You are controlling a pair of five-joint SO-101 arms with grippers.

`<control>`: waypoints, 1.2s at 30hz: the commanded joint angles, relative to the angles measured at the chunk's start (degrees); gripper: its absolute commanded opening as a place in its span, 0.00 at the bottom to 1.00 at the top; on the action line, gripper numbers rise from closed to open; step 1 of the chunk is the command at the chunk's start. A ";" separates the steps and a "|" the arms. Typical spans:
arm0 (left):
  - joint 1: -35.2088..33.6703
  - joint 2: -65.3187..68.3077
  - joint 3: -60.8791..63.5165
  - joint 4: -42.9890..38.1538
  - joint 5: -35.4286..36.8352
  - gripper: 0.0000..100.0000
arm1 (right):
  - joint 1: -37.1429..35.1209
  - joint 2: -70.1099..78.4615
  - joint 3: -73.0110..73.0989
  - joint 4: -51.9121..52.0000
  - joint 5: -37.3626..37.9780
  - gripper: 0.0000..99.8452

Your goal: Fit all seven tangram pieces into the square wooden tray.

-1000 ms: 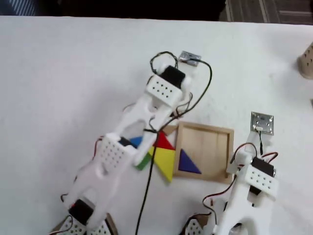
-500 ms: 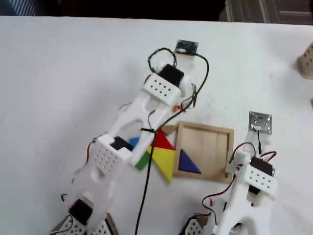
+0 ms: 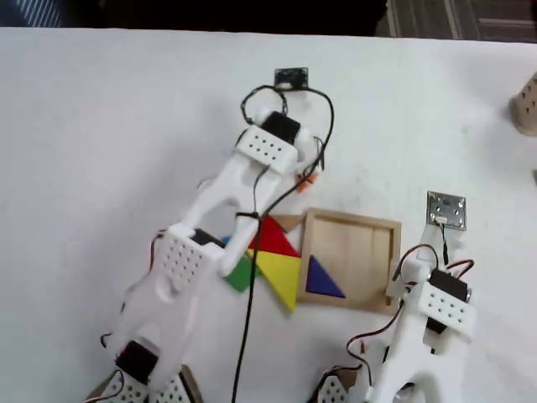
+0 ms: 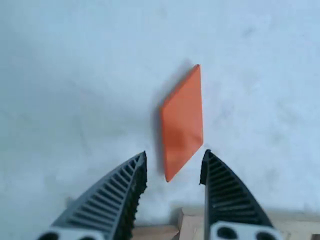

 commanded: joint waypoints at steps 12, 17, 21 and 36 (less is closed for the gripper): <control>1.01 2.77 -2.64 -6.07 -1.85 0.19 | -0.48 -1.54 0.18 -1.01 1.67 0.11; 2.42 3.21 -7.12 -6.24 6.33 0.19 | -0.57 -1.54 0.26 -1.01 3.25 0.11; 2.07 5.76 -10.46 -6.24 9.67 0.19 | -0.57 -1.54 0.26 -1.01 3.52 0.11; 0.84 12.88 -26.55 7.30 12.40 0.19 | -0.66 -1.54 0.35 -0.92 3.60 0.11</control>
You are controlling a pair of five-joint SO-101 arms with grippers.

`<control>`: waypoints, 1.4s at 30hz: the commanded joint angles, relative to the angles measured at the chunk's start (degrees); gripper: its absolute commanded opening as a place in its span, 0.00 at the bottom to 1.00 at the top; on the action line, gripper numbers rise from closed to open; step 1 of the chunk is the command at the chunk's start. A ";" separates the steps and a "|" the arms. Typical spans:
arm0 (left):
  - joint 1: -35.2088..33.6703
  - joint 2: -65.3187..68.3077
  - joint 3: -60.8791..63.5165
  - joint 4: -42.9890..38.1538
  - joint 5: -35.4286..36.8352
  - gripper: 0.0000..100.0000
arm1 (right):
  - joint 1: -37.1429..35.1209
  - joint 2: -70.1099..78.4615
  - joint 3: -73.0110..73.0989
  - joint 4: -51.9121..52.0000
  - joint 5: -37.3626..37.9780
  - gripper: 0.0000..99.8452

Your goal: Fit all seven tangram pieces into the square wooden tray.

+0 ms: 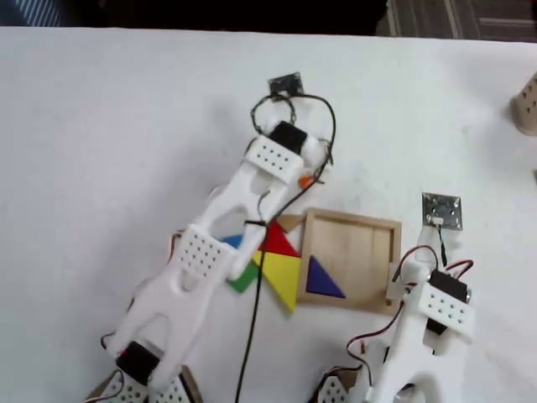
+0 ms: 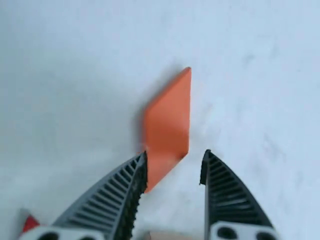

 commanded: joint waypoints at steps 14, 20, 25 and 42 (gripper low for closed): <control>-4.18 -1.01 -4.66 0.97 0.79 0.19 | -0.66 -1.54 -0.18 -0.92 0.70 0.11; -3.74 -1.01 0.62 -4.57 0.70 0.19 | -0.66 -1.54 -0.18 -0.75 1.14 0.11; -3.65 -1.01 1.76 -5.19 0.70 0.19 | -0.66 -1.98 0.70 -0.84 2.73 0.11; -1.10 2.59 1.23 -7.38 -1.32 0.19 | -0.66 -1.98 0.70 -0.75 2.73 0.11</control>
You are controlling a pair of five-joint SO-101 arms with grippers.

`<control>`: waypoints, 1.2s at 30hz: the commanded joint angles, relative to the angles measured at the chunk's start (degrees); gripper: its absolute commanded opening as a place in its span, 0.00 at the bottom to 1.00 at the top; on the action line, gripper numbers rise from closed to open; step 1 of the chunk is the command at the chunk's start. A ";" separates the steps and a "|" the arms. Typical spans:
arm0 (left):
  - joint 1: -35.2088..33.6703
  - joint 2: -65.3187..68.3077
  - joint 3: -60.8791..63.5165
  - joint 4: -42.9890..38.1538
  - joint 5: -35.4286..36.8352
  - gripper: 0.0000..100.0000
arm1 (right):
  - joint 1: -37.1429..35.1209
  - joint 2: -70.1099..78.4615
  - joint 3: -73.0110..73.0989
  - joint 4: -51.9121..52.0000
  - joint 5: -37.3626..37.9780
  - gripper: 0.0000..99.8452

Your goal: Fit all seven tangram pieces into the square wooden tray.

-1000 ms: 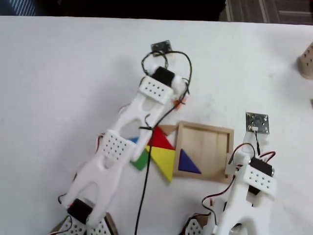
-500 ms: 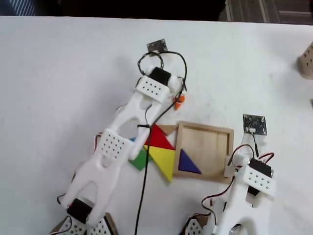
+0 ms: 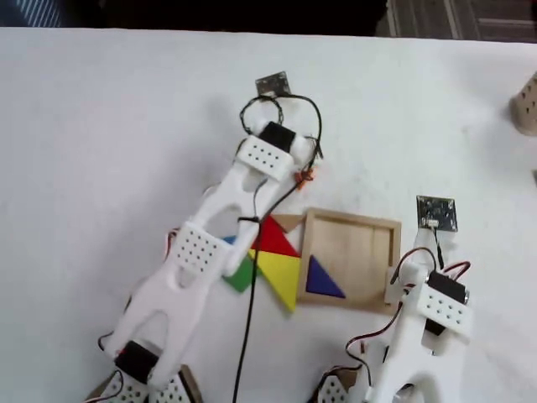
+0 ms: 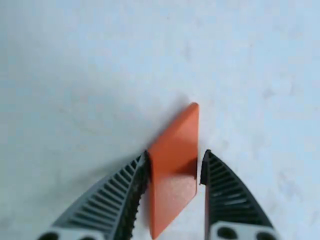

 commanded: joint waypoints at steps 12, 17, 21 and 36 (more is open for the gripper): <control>3.30 -0.92 -1.05 4.66 -1.23 0.03 | -0.66 -1.89 -0.35 -0.84 0.62 0.11; 3.21 -0.92 -2.90 6.86 -1.23 0.04 | -0.66 -1.89 -0.35 -0.92 0.62 0.11; 3.21 -0.92 -8.79 14.24 -3.78 0.02 | -2.15 -1.89 -0.18 -0.92 0.62 0.11; 7.87 -0.92 -22.95 27.34 -14.59 0.02 | -2.24 -1.89 -0.18 -0.92 0.62 0.11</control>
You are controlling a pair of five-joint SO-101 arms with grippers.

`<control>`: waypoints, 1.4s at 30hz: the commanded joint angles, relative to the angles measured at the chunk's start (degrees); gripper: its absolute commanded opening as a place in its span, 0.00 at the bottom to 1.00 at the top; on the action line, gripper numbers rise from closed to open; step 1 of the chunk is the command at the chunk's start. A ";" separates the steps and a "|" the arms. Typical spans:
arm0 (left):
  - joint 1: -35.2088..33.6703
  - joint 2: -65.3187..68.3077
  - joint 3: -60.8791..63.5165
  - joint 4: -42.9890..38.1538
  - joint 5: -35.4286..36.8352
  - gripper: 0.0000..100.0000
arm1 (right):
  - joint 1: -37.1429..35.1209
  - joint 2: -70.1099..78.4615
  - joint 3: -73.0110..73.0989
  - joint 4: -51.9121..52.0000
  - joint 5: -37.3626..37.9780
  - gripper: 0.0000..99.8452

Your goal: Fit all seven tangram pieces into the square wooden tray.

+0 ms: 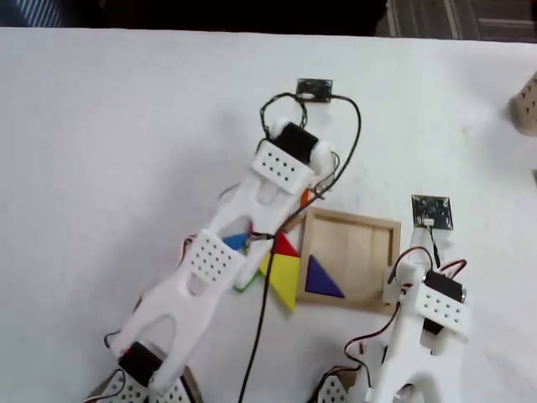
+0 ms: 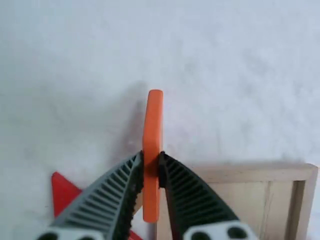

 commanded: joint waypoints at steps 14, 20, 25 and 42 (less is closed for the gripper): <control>3.47 -5.67 -2.11 0.70 -0.79 0.02 | -0.84 -1.98 -0.44 -1.01 0.53 0.11; 5.14 -14.11 15.47 0.62 -6.95 0.02 | -0.84 -1.98 -0.53 -1.01 0.53 0.11; 7.96 -28.79 35.08 0.35 -7.56 0.02 | -0.84 -1.98 -0.62 -1.63 0.53 0.11; 11.74 -63.78 78.51 -13.89 -27.78 0.02 | 7.08 -1.80 -0.88 -3.47 0.62 0.11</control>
